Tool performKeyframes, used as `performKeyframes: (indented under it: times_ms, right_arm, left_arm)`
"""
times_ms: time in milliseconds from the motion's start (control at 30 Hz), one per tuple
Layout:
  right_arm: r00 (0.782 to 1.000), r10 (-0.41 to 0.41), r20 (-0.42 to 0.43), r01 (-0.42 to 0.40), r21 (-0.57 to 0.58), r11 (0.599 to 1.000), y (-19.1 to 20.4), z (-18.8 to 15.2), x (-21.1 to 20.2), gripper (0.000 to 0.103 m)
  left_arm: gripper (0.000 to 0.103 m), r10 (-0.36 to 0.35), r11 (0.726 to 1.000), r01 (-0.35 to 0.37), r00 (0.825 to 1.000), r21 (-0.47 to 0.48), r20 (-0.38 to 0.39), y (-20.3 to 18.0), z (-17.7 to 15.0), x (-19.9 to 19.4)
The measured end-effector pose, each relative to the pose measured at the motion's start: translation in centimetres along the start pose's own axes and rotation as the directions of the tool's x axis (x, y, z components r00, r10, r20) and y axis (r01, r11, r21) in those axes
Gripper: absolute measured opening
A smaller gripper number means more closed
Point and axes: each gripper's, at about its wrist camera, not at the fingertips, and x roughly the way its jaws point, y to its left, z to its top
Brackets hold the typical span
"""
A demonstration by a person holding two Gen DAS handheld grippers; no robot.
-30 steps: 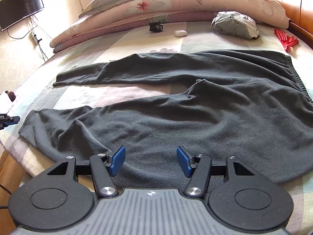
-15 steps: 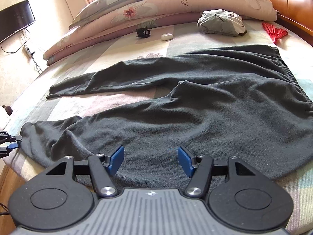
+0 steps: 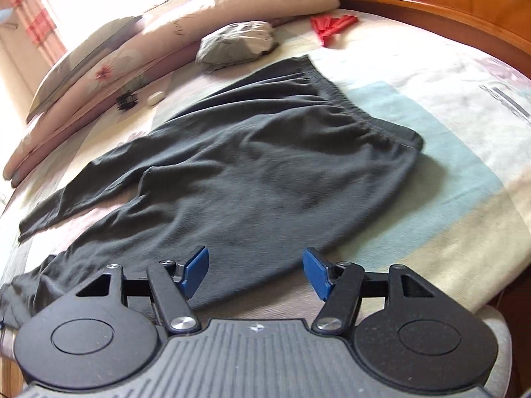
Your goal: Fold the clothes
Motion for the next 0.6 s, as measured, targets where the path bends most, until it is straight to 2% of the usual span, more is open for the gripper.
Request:
performKeyframes:
  times_ms: [133, 200, 300, 433, 500, 600]
  right_arm:
    - [1.000, -0.006, 0.010, 0.003, 0.205, 0.979, -4.5, 0.9, 1.1, 0.068]
    - [0.997, 0.054, 0.051, -0.067, 0.291, 0.954, -6.0, 1.2, 1.7, 0.073]
    - [0.993, 0.088, 0.084, -0.112, 0.345, 0.932, -7.1, 1.8, 2.5, 0.074]
    - [0.983, 0.119, 0.141, -0.167, 0.401, 0.901, -8.3, 2.4, 3.9, 0.074]
    - [0.978, 0.133, 0.161, -0.191, 0.431, 0.882, -8.7, 2.7, 4.4, 0.075]
    - [0.975, 0.140, 0.172, -0.203, 0.440, 0.875, -8.9, 3.0, 4.7, 0.075]
  left_arm:
    - [0.025, 0.032, 0.999, -0.032, 0.999, 0.007, 0.015, -0.8, 0.1, 0.3]
    - [0.042, 0.005, 1.000, -0.005, 1.000, -0.013, 0.004, -1.0, 0.1, 0.4]
    - [0.052, -0.038, 0.999, 0.036, 0.998, -0.032, -0.050, -1.4, -0.2, 0.1]
    - [0.054, -0.095, 0.990, 0.087, 0.993, -0.108, -0.070, -0.4, 0.1, 0.2]
    - [0.055, -0.126, 0.981, 0.116, 0.990, -0.153, -0.057, 0.6, 0.9, 0.8]
    - [0.054, -0.165, 0.960, 0.150, 0.985, -0.236, -0.043, 1.4, 1.9, 1.6]
